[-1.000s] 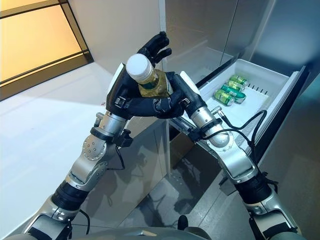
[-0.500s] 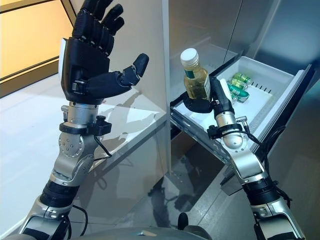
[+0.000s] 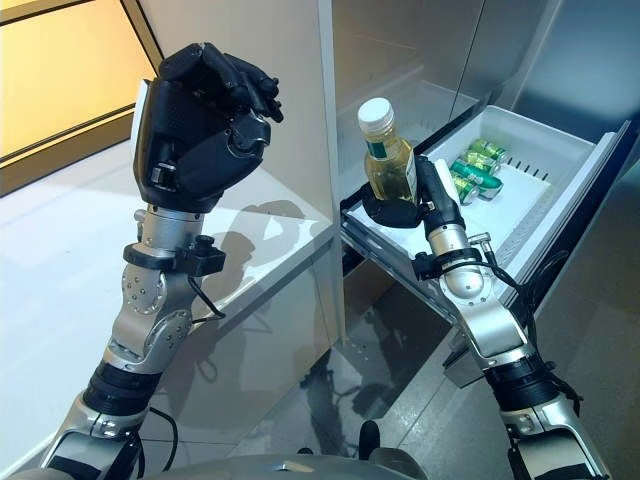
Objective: Put drinks into fridge and close the fridge
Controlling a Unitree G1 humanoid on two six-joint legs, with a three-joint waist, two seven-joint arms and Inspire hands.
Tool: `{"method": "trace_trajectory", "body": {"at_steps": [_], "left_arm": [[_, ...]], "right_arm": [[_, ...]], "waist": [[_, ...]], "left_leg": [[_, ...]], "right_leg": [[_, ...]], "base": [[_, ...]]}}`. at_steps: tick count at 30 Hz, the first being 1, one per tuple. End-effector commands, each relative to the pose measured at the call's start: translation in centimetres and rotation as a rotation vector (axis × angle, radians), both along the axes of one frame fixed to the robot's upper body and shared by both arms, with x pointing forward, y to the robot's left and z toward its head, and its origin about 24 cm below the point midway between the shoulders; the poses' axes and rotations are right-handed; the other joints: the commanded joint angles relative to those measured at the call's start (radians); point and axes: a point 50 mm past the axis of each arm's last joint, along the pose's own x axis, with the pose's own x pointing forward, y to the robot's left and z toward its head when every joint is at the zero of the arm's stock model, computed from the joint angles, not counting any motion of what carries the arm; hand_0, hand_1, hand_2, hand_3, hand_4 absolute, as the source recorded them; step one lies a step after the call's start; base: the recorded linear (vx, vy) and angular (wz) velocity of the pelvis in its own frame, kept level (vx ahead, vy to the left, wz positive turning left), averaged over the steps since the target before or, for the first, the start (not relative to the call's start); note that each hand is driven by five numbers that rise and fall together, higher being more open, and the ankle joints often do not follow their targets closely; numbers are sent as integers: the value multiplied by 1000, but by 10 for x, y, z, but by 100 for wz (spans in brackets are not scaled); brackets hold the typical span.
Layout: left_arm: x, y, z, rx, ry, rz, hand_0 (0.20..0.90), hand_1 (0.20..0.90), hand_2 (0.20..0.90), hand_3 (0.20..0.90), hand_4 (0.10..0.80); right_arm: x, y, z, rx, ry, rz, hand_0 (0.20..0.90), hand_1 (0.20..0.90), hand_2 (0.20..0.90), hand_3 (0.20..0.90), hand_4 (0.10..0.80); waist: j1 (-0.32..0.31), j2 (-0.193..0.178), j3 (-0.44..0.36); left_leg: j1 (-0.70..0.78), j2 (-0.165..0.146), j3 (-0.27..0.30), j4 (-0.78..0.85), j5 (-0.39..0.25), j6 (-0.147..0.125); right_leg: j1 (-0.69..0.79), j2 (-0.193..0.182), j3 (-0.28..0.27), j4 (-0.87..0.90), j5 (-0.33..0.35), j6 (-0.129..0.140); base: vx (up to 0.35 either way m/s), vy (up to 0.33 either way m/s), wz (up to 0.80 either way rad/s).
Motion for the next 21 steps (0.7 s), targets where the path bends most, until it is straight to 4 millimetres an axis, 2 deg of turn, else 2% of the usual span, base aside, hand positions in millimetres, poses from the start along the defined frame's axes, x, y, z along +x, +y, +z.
{"method": "trace_trajectory", "body": {"at_steps": [1, 5, 10, 13, 18, 21], "left_arm": [[-4, -5, -1, -56, 23, -254, 900, 900, 900, 900, 800], [-2, -10, -19, -117, 170, -448, 900, 900, 900, 900, 800], [-11, -32, -55, -155, 406, -768, 900, 900, 900, 900, 800], [-22, -50, -86, -105, 589, -941, 900, 900, 900, 900, 800], [-43, -64, -132, 22, 806, -1037, 900, 900, 900, 900, 800], [-47, -59, -161, 142, 947, -960, 900, 900, 900, 900, 800]], "right_arm": [[-7, -6, 101, 71, -523, -42, 300, 300, 300, 200, 100], [3, -24, 101, 53, -510, -157, 300, 300, 300, 200, 100], [15, -54, 104, 26, -478, -312, 300, 300, 300, 200, 100], [25, -73, 112, 25, -450, -383, 300, 300, 300, 200, 100], [38, -103, 120, -76, -403, -491, 300, 300, 300, 200, 100], [45, -121, 124, -168, -360, -549, 300, 300, 300, 200, 100]], "waist": [[20, -48, -117], [28, -48, -112], [48, -49, -104], [58, -45, -94], [71, -29, -75], [76, -17, -60]], "left_leg": [[-61, -17, -19, 1, 6, -3], [-59, -15, -21, 1, 6, -5], [-61, -10, -27, 1, 7, -8], [-63, -9, -32, 1, 10, -10], [-68, -8, -37, 1, 14, -10], [-67, -6, -38, 1, 10, -13]], "right_leg": [[68, -27, 7, 4, -53, 72], [70, -26, 4, 4, -53, 69], [75, -28, -13, 4, -54, 64], [76, -30, -26, 4, -54, 63], [73, -34, -39, 4, -52, 64], [73, -34, -44, 4, -57, 67]], "base": [[0, 0, 0], [0, 0, 0], [7, -9, 6], [9, -11, 15], [1, 1, 14], [-2, 0, 18]]}}
